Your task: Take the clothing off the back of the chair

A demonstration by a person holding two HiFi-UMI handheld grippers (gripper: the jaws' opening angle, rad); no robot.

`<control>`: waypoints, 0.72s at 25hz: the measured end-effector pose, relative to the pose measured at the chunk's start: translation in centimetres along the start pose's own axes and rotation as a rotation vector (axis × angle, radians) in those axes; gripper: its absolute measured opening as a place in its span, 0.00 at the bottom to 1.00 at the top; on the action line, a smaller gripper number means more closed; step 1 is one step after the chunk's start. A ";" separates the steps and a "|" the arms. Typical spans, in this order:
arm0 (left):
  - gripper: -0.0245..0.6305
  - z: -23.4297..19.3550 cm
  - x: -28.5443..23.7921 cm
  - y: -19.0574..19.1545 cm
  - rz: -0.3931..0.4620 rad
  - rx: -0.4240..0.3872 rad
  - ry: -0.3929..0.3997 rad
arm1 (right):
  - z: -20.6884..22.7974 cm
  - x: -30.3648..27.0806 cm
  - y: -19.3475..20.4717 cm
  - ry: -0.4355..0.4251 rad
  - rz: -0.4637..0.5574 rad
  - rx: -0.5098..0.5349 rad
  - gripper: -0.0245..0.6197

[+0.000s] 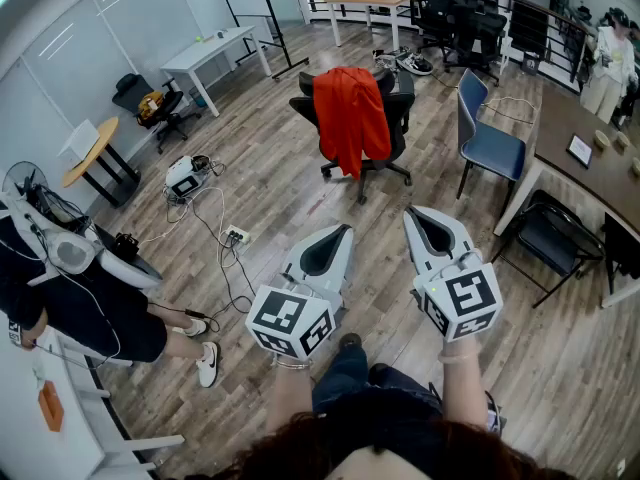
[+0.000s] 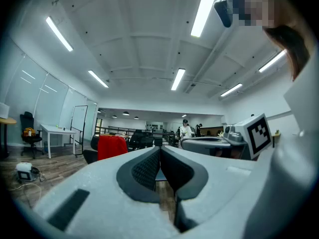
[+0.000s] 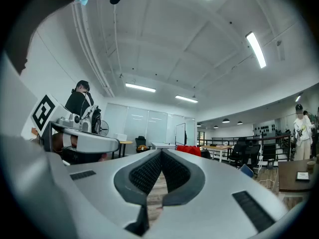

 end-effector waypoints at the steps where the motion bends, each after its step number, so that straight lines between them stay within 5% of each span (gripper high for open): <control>1: 0.06 0.0 -0.2 0.1 0.001 0.002 0.000 | 0.1 -0.1 0.1 0.002 -0.001 0.003 0.02; 18: 0.07 -6.6 -5.2 1.0 -0.012 0.004 0.051 | 1.5 -7.2 0.7 0.001 0.038 0.010 0.02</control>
Point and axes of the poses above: the fingertips, and each gripper's own axes: x backward along the fingers, z to its right, y out of its underside, the point moved 8 cm from there along x, backward along the fingers, and after that the axes turned 7 degrees about -y, right-handed, at the moved point
